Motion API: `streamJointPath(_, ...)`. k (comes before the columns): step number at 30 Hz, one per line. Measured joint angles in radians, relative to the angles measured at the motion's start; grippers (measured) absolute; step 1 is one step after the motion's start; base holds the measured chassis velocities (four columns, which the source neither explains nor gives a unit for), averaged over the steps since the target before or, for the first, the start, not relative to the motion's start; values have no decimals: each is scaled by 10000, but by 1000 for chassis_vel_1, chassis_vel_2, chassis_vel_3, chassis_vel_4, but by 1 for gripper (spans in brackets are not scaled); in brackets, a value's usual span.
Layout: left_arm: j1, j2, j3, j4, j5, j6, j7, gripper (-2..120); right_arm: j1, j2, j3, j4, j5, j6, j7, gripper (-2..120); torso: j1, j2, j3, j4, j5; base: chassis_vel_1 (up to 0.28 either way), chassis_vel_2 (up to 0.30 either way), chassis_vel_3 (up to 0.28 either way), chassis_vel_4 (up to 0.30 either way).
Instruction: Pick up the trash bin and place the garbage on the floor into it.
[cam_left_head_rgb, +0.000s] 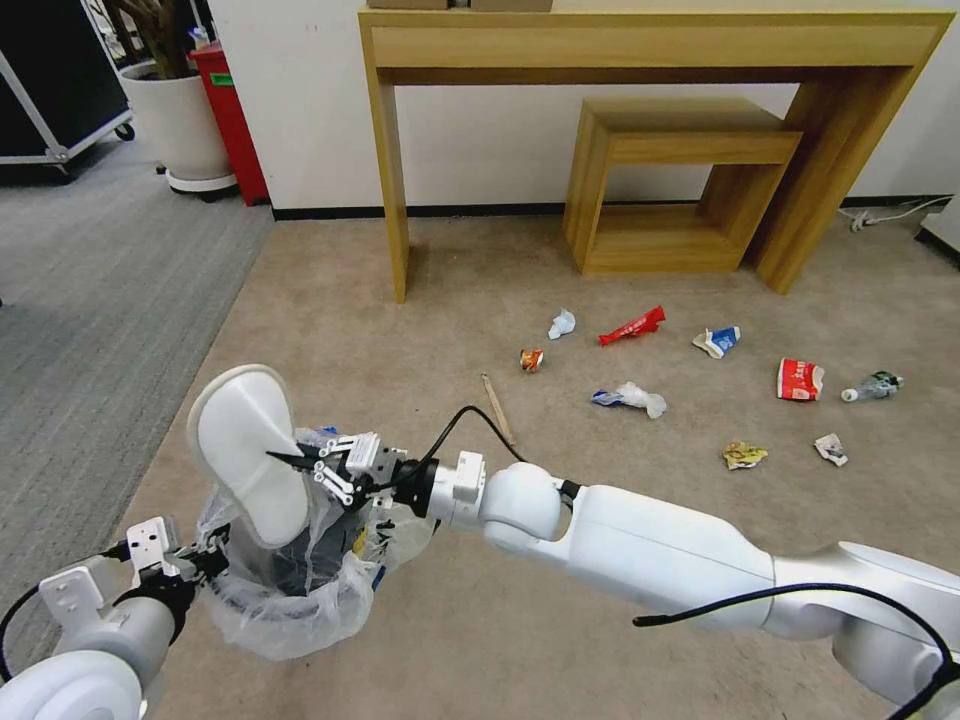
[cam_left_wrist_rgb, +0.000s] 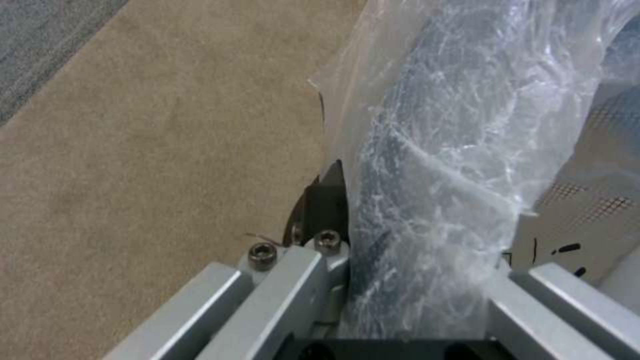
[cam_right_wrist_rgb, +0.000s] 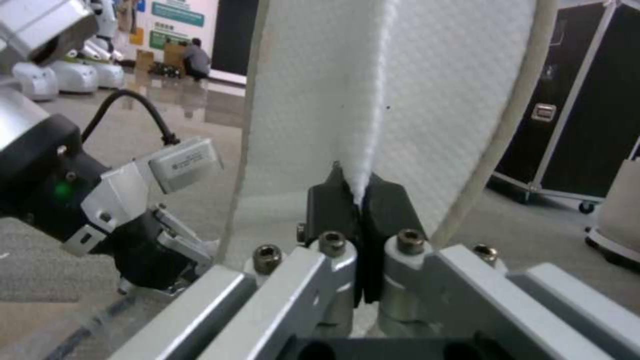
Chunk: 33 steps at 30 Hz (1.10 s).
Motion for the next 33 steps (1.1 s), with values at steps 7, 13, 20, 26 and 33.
streamJointPath(7, 84, -22, -37, -23, 40, -20, 45, 0, -262, 167, -59, -407, -399, 208, 10, 25, 0, 0, 0, 0, 1, 0, 0, 0, 0)
streamJointPath(13, 145, -34, -76, -32, 58, -27, 52, 0, -343, -54, -3, -378, -440, 280, -3, 44, 0, 0, 0, 0, 1, 0, 0, 0, 0)
streamJointPath(20, 189, -76, -77, -50, 118, -29, 62, 0, -417, -466, 525, 168, -166, 224, 94, 69, 0, 0, 0, 2, 1, 0, 0, 0, 0)
streamJointPath(26, 232, -90, -78, 47, 240, -47, 98, 0, -1371, -1459, 2536, 1982, 2376, -1129, 2057, 93, 0, 1, -1, 1, 3, 0, 0, 0, 0)
streamJointPath(33, 237, -95, -77, 133, 437, -58, 193, 0, -2840, -2423, 5103, 2755, 3641, -1954, 3546, 100, 0, 1, -1, 1, 4, 0, 0, 0, 0)
